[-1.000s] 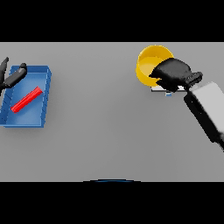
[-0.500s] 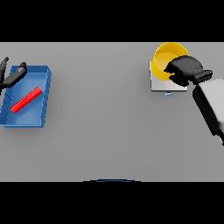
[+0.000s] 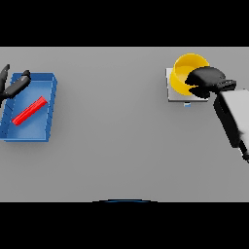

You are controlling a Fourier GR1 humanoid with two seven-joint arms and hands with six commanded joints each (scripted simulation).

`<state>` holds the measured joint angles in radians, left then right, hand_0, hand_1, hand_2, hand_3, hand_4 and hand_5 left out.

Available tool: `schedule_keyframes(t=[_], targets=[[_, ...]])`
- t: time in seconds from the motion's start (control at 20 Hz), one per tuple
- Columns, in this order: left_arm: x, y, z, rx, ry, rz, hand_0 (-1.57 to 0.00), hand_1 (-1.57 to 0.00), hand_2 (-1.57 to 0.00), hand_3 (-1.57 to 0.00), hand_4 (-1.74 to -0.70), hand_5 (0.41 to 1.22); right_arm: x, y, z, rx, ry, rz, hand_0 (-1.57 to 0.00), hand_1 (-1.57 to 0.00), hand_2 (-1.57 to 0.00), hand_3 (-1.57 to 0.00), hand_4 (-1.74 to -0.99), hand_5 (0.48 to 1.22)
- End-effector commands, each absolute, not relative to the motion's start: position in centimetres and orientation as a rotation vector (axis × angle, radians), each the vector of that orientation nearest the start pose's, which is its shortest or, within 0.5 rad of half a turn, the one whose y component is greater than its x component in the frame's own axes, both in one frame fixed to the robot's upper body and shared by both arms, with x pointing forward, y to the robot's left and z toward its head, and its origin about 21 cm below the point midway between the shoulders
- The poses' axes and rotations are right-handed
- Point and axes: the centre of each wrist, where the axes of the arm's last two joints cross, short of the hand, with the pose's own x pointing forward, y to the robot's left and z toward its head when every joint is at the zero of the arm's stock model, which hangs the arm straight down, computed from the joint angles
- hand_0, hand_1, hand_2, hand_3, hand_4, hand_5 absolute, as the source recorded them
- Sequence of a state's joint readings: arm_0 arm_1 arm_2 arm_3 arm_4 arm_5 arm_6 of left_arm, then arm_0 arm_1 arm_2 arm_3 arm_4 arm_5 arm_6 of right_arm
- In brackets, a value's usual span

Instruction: Pick up the red beaker and tilt it to pour out 1 green nut into yellow bowl. Pick up the yellow bowl and place it on the metallic measuring scale.

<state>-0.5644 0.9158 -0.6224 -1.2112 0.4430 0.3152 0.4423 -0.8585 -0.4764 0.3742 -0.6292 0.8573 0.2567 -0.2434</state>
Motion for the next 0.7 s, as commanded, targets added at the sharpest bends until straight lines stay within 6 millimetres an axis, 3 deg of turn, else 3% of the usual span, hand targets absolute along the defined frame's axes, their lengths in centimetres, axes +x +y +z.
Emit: schedule_keyframes(t=[0.0,0.05,0.1,0.2,0.3,0.45,0.65], targets=[[34.26,33.21,10.65,0.595,-1.087,-0.399,0.00,0.00,0.00,0.00,-0.73,0.715,43.10,-27.27,7.57,-0.687,-1.082,1.634,-1.40,-1.57,-1.39,-1.36,-1.741,1.221],[34.34,33.37,10.37,0.598,-1.082,-0.397,0.00,0.00,0.00,0.00,-0.73,0.717,42.93,-27.42,7.30,-0.673,-1.085,1.632,-1.33,-1.46,-1.42,-1.20,-1.741,1.221],[34.39,33.51,10.60,0.598,-1.086,-0.397,0.00,0.00,0.00,0.00,-0.73,0.720,43.08,-27.31,7.41,-0.663,-1.094,1.622,-1.13,-1.32,-1.33,-1.06,-1.701,1.221],[34.47,33.39,10.31,0.595,-1.086,-0.397,0.00,0.00,0.00,0.00,-0.73,0.728,42.96,-27.36,7.42,-0.640,-1.096,1.603,-0.72,-0.98,-1.04,-0.83,-1.619,1.072],[34.67,33.40,10.32,0.590,-1.082,-0.396,0.00,0.00,0.00,0.00,-0.73,0.723,43.09,-27.54,7.61,-0.644,-1.068,1.611,-0.46,-0.70,-0.80,-0.67,-1.563,0.971],[34.78,33.32,10.39,0.594,-1.091,-0.405,0.00,0.00,0.00,0.00,-0.72,0.708,43.30,-27.72,7.72,-0.654,-1.051,1.647,-0.24,-0.38,-0.52,-0.53,-1.501,0.877],[34.72,33.32,10.23,0.583,-1.095,-0.394,0.00,0.00,0.00,0.00,-0.72,0.699,43.11,-28.20,7.25,-0.651,-1.030,1.658,-0.10,-0.16,-0.25,-0.38,-1.442,0.814]])
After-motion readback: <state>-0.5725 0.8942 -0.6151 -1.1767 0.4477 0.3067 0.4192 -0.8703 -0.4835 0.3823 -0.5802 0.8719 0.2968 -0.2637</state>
